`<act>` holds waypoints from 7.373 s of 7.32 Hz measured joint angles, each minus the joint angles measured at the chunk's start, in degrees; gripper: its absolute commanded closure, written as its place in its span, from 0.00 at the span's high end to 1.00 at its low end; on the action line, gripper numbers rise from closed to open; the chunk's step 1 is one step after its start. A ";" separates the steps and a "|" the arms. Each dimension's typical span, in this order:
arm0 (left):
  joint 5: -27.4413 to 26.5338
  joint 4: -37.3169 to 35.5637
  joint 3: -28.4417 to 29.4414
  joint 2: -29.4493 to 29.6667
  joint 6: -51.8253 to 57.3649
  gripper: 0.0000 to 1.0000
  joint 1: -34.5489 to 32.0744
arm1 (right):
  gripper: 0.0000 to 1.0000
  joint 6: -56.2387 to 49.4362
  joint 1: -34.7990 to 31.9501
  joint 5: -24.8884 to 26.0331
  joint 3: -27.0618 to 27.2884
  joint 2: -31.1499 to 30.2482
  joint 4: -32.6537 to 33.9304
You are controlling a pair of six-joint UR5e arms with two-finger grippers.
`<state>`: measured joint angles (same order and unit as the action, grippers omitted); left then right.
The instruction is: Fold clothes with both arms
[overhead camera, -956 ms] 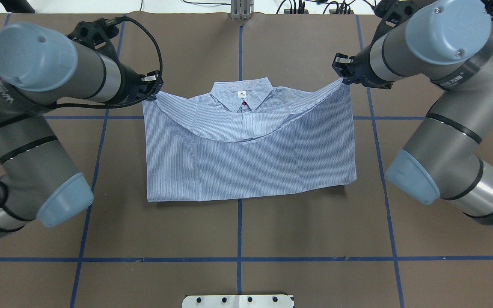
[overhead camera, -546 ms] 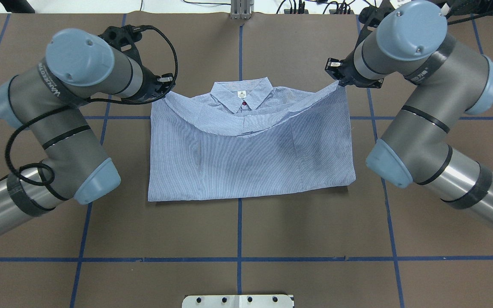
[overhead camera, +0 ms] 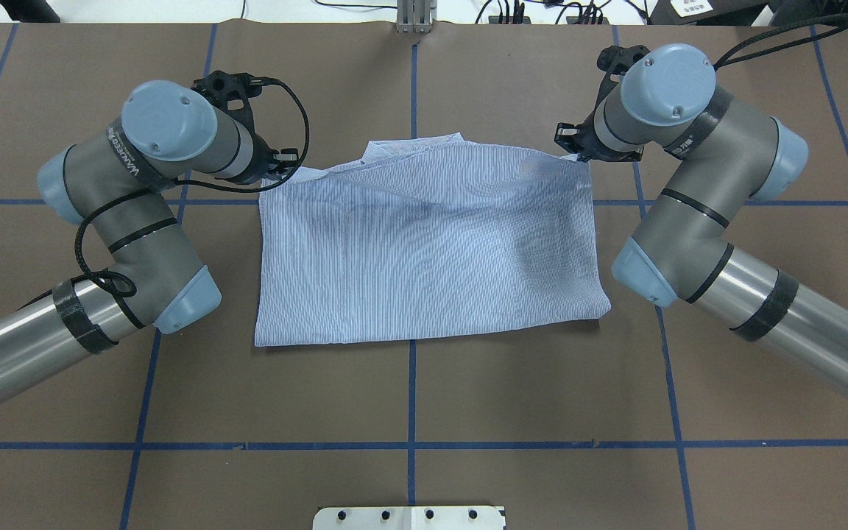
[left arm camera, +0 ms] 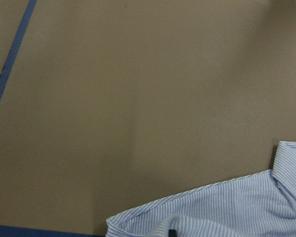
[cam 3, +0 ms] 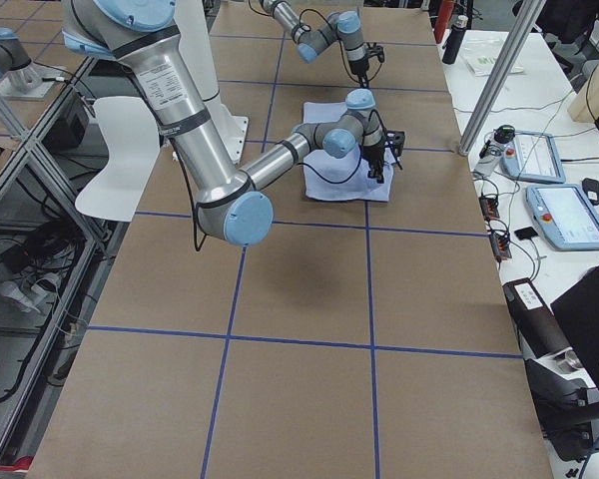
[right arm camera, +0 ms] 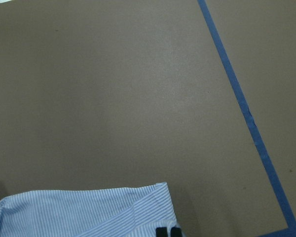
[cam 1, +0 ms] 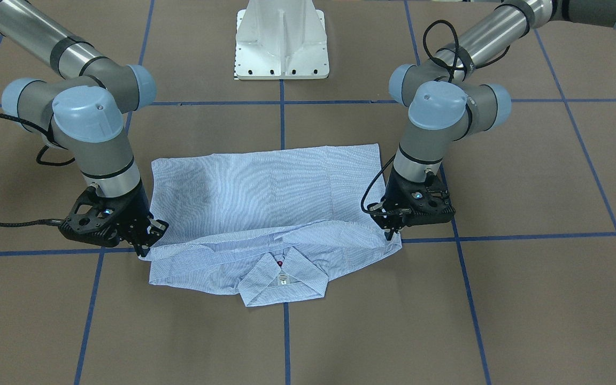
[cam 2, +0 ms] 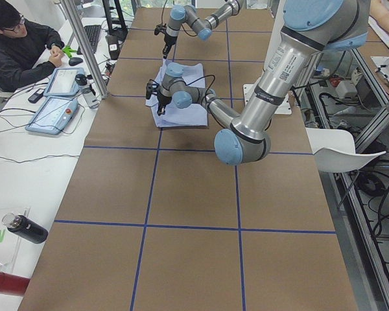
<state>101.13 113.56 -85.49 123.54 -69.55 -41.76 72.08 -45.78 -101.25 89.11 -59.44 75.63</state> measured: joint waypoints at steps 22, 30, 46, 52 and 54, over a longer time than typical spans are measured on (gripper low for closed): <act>6.36 25.93 -11.00 -20.11 -9.47 0.24 14.10 | 1.00 -2.77 -1.06 -5.35 5.55 -3.05 -0.48; 6.32 20.63 -14.90 -26.33 -3.71 0.00 8.66 | 1.00 -2.73 -0.33 -5.27 5.91 -3.05 -0.48; 15.55 13.53 -3.52 -7.56 7.34 1.00 -8.87 | 0.90 22.47 12.73 1.21 7.46 -0.17 -0.11; 15.32 13.53 -10.51 -10.97 0.30 1.00 -4.59 | 0.76 37.28 21.29 8.22 6.48 0.07 0.49; 15.32 13.53 -10.53 -11.02 0.29 1.00 -4.56 | 0.62 38.37 22.71 10.39 5.77 0.57 0.38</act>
<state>116.45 127.09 -96.02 112.52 -69.26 -46.32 110.45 -23.07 -90.85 94.88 -58.87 76.00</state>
